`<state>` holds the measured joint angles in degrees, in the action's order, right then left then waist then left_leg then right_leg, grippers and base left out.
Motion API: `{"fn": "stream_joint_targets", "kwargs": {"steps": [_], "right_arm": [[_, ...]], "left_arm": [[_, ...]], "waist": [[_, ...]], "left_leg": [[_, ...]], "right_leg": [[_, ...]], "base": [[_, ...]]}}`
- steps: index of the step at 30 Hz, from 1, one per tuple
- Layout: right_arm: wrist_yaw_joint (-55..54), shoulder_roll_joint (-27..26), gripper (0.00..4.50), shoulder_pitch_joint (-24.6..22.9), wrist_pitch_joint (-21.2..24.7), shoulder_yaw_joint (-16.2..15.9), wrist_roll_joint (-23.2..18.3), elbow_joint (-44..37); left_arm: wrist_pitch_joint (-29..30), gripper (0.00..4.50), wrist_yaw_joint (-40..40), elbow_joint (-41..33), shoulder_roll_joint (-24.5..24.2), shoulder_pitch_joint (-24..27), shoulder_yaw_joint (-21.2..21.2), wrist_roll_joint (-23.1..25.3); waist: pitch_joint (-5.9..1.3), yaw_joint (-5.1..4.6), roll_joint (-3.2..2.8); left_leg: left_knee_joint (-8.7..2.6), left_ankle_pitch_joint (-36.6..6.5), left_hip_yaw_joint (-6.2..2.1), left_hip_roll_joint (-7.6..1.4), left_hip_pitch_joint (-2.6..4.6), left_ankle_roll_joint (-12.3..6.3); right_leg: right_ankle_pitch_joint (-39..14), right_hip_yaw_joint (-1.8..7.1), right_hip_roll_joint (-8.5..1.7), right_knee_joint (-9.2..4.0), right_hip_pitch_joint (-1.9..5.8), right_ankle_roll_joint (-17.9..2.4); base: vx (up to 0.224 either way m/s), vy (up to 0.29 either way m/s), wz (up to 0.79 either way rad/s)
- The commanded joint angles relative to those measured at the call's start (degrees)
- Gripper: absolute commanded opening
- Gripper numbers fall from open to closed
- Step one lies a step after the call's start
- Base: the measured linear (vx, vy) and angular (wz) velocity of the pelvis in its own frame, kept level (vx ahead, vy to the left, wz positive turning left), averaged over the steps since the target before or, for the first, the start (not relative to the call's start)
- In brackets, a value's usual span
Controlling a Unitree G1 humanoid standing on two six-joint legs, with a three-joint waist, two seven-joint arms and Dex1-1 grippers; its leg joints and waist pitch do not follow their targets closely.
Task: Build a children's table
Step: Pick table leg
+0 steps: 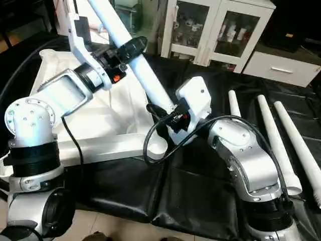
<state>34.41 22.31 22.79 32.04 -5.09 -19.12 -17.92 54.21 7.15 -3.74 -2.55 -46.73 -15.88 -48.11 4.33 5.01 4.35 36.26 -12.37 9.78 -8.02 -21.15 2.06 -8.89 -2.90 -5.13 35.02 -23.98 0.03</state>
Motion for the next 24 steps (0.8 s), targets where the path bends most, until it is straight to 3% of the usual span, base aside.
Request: {"fn": "stream_joint_targets", "kwargs": {"steps": [1,4,6,10,12,15,16,20,24], "right_arm": [[1.7,-0.4,2.99,0.2,1.6,2.6,-4.6,-3.0],[2.9,-0.3,3.31,0.3,2.6,4.5,-7.7,-4.3],[3.8,1.1,3.43,1.6,5.6,10.2,-13.2,-4.0],[5.4,5.9,3.78,4.3,11.1,16.0,-17.1,0.4],[8.2,11.5,3.81,4.7,13.3,15.7,-14.9,4.6],[9.6,13.6,3.82,4.5,13.4,14.8,-13.6,6.6],[9.9,14.2,3.82,4.4,13.6,14.6,-14.0,7.0],[11.8,15.5,3.82,4.7,16.9,14.3,-17.5,7.3],[15.4,16.5,3.82,5.4,20.2,14.2,-21.2,7.6]], "left_arm": [[-1.3,1.74,0.6,0.8,-1.1,-1.3,1.6,1.8],[-1.9,1.74,1.2,1.4,-2.0,-1.6,2.0,2.8],[-2.2,1.74,2.7,2.7,-3.7,-2.5,2.0,3.0],[-1.9,1.73,5.9,3.7,-5.7,-3.4,3.0,3.2],[-1.7,1.73,8.6,4.3,-6.7,-4.4,4.1,2.8],[-1.7,1.73,9.7,4.6,-6.9,-5.0,4.8,2.9],[-1.8,1.73,10.5,4.8,-6.9,-5.3,5.2,2.8],[-1.6,1.73,13.3,5.0,-7.2,-6.2,6.6,2.5],[-0.8,1.73,17.7,3.9,-8.3,-6.4,8.6,1.8]], "waist": [[-4.35,-0.04,-0.28],[-4.39,0.01,-0.42],[-4.37,0.04,-0.45],[-4.30,0.10,-0.72],[-4.32,0.16,-0.55],[-4.43,0.20,-0.31],[-4.53,0.15,0.05],[-4.56,0.14,0.16],[-4.51,0.21,0.18]], "left_leg": [[-5.00,-7.9,-1.66,-4.09,0.48,-0.25],[-5.03,-7.2,-1.73,-4.29,0.53,-0.27],[-5.04,-7.8,-1.70,-4.16,0.64,-0.16],[-5.02,-8.5,-1.65,-4.02,0.77,0.86],[-4.95,-8.7,-1.62,-3.96,0.80,1.06],[-4.76,-7.1,-1.48,-3.93,0.50,0.81],[-4.57,-6.1,-1.42,-3.90,0.33,0.17],[-4.37,-4.5,-1.41,-4.01,0.34,-1.38],[-4.35,-5.1,-1.40,-4.20,0.49,-1.67]], "right_leg": [[-14.2,2.48,-3.32,-3.79,3.30,-8.8],[-12.8,2.43,-3.29,-3.58,3.27,-9.1],[-14.2,2.37,-3.29,-3.73,3.25,-9.0],[-16.0,2.26,-3.15,-3.83,3.15,-8.9],[-16.5,2.22,-3.15,-3.96,3.29,-8.9],[-14.6,2.27,-3.38,-3.85,3.45,-9.8],[-14.0,2.29,-3.53,-3.75,3.60,-10.1],[-13.9,2.20,-3.51,-3.67,3.64,-11.1],[-15.3,2.11,-3.55,-3.78,3.49,-11.5]], "base": [[0.000,0.000,0.00],[0.000,0.000,0.00],[0.000,0.000,0.00],[0.000,0.000,0.00],[0.000,0.000,0.00],[0.000,0.000,0.00],[0.000,0.000,0.00],[0.000,0.000,0.00],[0.000,0.000,0.00]]}}
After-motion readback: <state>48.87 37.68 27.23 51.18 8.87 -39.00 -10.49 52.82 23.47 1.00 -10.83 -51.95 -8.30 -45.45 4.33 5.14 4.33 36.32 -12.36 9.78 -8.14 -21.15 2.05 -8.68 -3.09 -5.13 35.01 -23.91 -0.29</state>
